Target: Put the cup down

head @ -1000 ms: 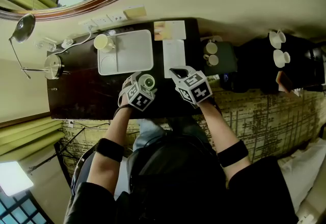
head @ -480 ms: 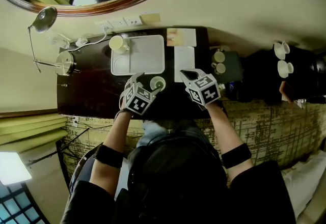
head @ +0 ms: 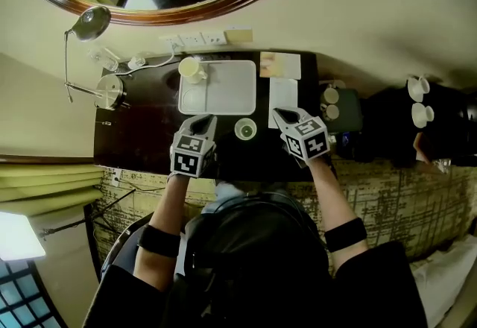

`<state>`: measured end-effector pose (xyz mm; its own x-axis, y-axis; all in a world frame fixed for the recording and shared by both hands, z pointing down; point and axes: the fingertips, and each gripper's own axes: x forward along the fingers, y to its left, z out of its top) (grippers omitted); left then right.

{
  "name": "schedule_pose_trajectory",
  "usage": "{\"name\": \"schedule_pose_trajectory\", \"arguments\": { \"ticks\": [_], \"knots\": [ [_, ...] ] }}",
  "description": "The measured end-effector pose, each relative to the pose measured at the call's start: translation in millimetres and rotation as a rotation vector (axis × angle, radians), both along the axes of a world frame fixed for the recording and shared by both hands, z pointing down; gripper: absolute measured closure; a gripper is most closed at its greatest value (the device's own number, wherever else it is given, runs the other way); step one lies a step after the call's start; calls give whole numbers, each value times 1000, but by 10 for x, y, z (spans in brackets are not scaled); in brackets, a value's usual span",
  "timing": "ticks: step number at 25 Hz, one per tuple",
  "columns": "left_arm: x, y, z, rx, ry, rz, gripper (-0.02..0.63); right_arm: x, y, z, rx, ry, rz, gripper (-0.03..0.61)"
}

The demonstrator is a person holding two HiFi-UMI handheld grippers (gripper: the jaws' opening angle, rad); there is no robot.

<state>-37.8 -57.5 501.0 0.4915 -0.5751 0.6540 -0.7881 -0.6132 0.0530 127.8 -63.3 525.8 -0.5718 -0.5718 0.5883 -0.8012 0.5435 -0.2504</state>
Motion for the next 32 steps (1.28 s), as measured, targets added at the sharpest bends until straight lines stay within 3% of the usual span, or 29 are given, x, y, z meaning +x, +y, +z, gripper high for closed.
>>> {"name": "schedule_pose_trajectory", "arguments": {
  "ticks": [3, 9, 15, 20, 26, 32],
  "knots": [
    [-203, -49, -53, -9, 68, -82, 614, 25, -45, 41, 20, 4, 15, 578],
    [-446, -40, -155, 24, 100, -141, 614, -50, -62, -52, 18, 0, 31, 578],
    [-508, 14, -172, 16, 130, -161, 614, -31, -93, -15, 18, 12, 35, 578],
    [-520, 1, -137, 50, 104, -144, 614, -31, -84, -69, 11, 9, 35, 578],
    [-512, -40, -133, 37, 140, -182, 614, 15, -85, -46, 10, 8, 44, 578],
    [-533, -26, -110, 21, 127, -181, 614, 53, -80, 43, 16, 7, 51, 578]
  ]
}}
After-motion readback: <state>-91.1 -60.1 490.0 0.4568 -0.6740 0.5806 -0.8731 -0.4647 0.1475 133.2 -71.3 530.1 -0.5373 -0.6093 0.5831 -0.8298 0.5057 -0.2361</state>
